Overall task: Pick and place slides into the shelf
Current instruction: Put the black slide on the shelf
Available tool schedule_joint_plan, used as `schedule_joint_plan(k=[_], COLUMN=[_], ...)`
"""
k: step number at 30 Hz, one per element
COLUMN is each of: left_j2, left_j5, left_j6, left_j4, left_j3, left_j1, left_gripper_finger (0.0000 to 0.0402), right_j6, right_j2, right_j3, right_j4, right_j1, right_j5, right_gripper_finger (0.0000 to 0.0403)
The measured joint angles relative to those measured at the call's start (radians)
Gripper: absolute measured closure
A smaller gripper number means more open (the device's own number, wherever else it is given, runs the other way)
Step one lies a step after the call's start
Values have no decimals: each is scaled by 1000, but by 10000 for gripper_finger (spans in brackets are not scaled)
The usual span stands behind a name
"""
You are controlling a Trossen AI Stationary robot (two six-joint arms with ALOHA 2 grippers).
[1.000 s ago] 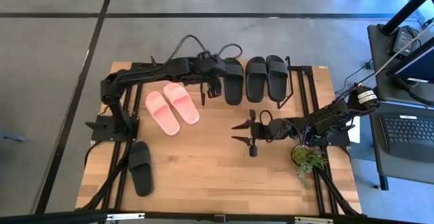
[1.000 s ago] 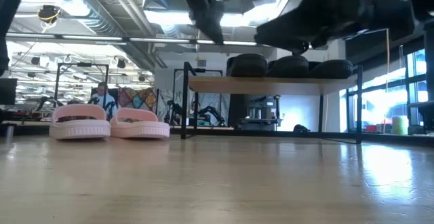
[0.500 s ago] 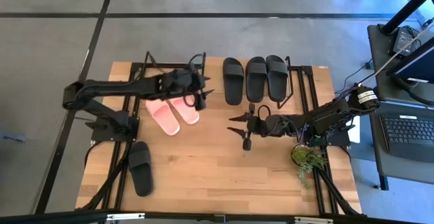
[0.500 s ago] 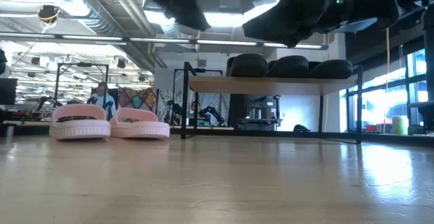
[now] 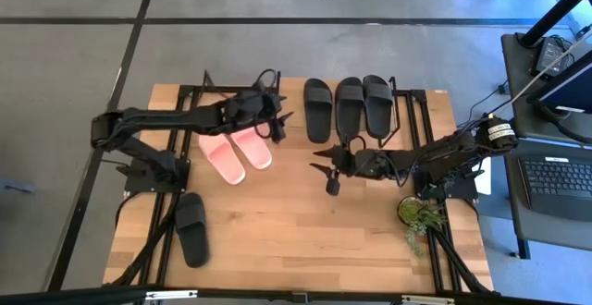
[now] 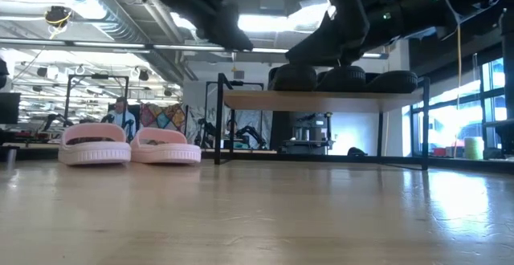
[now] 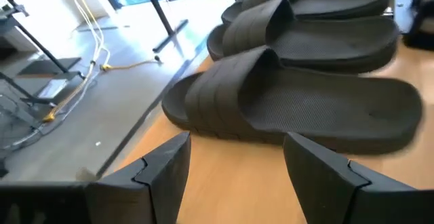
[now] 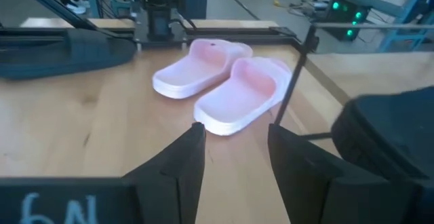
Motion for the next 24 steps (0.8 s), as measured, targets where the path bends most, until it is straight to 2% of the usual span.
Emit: schedule_joint_plan(k=[16,24], left_j2=[295,344], left_j5=[-2,-1], left_j6=[22,29], left_j4=[-220,-238], left_j3=[306,370], left_j1=[139,141], left_gripper_finger=[173,173], right_j6=[-1,0], right_j2=[0,0], right_j3=[0,0], right_j4=[-8,-18], right_j1=[-52,-74], right_j5=[-1,10], right_gripper_finger=[241,241])
